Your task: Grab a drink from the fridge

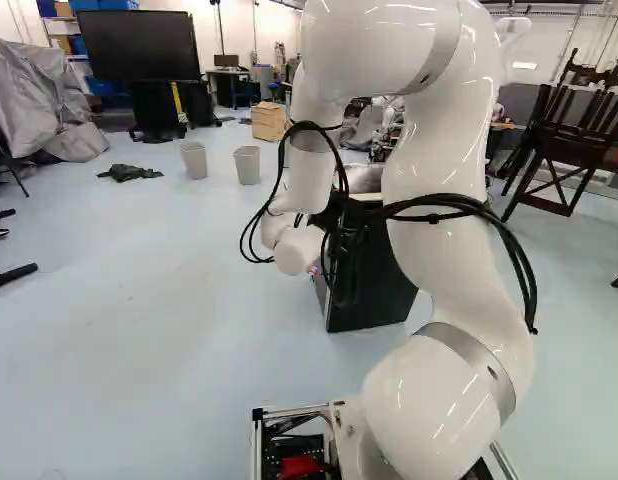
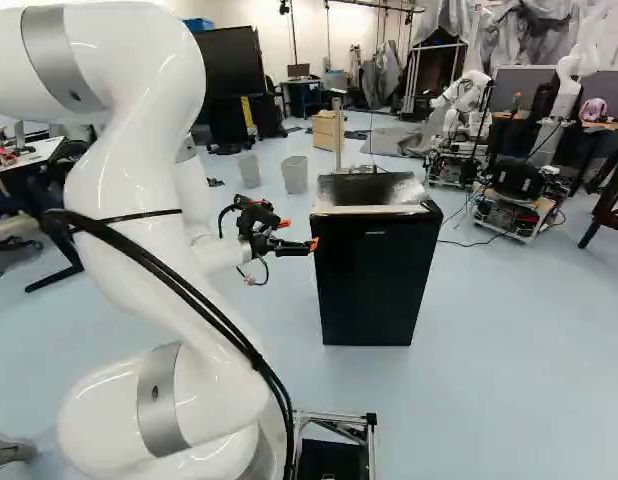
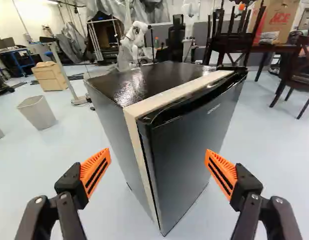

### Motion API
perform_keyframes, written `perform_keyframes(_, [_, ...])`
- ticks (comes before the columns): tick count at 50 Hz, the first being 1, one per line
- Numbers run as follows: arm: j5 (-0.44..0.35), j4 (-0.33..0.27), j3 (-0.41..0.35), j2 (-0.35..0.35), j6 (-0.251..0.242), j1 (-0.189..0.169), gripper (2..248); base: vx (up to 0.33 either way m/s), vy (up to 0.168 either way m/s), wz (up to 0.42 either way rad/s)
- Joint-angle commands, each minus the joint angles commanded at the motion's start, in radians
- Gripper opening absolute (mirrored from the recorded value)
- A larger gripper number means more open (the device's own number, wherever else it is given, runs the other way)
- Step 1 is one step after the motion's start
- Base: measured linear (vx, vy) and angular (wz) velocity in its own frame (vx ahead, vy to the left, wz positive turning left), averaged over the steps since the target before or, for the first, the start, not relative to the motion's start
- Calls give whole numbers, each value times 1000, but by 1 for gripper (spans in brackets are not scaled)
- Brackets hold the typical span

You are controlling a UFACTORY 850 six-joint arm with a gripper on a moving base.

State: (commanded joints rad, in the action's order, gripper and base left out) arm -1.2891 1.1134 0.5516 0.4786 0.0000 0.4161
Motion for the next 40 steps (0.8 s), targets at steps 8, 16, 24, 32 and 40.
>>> perform_keyframes(8, [-5, 39, 5, 6, 0, 1, 247, 0, 0, 0])
perform_keyframes(16, [-9, 58, 6, 7, 0, 1, 247, 0, 0, 0])
perform_keyframes(24, [-10, 62, 6, 7, 0, 1, 247, 0, 0, 0])
perform_keyframes(32, [-10, 62, 6, 7, 0, 1, 247, 0, 0, 0])
perform_keyframes(40, [-10, 62, 7, 7, 0, 1, 247, 0, 0, 0])
